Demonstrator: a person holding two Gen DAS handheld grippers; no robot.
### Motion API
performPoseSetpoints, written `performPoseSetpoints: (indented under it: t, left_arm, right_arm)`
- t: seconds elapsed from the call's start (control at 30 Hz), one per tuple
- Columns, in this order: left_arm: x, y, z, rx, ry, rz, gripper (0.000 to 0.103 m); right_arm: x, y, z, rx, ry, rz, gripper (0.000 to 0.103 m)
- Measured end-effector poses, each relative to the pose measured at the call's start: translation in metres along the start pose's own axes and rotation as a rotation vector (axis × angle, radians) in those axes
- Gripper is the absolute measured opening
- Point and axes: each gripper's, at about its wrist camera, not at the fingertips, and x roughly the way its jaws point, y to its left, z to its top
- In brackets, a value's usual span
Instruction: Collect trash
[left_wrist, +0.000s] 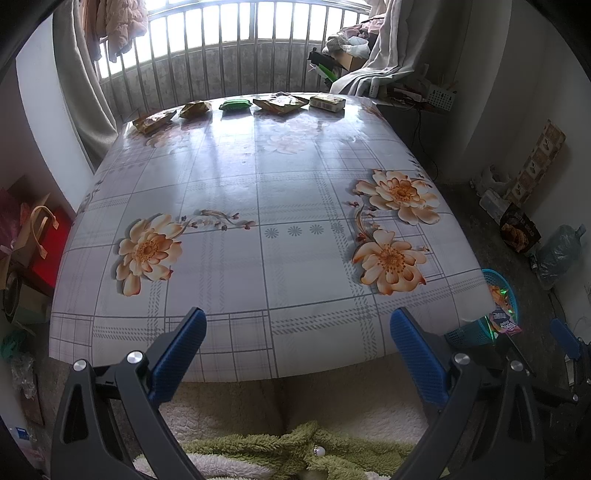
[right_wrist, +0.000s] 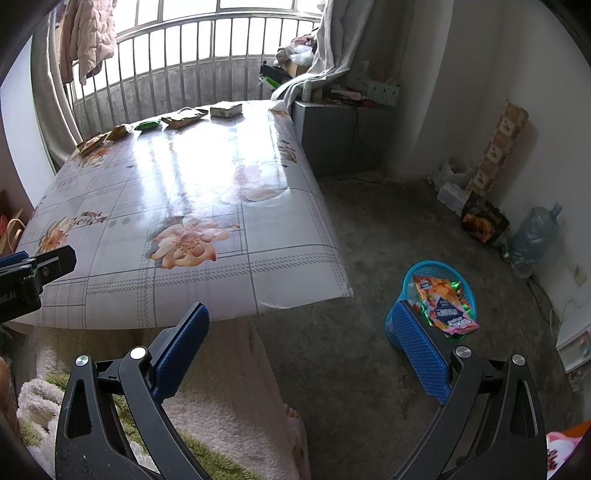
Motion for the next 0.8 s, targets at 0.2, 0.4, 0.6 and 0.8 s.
performPoseSetpoints:
  t: [0.2,0.4,0.6,0.8]
  left_arm:
    - [0.0002,0.0006,0.0005,-0.001,-0.001,0.0,0.098]
    - [-0.0002,0.0002,0.0002,0.001,0.004,-0.001,0.098]
    - [-0.0006,-0.0012,-0.0009,0.0,0.008,-0.002,0.098]
    - [0.001,-0.0012,-0.0024,-0.006,0.018,-0.002,0.098]
  right_arm:
    - [0.0,0.0023,0.0007,0.0,-0.001,0.004,0.095]
    - [0.0016,0.0029,0.0012,0.0,0.0,0.007,0.095]
    - [0.0014,0.0038,0.0009,0.001,0.0,0.007,0.095]
    - [0.0014,0.0028,0.0003,0.002,0.001,0.008,0.095]
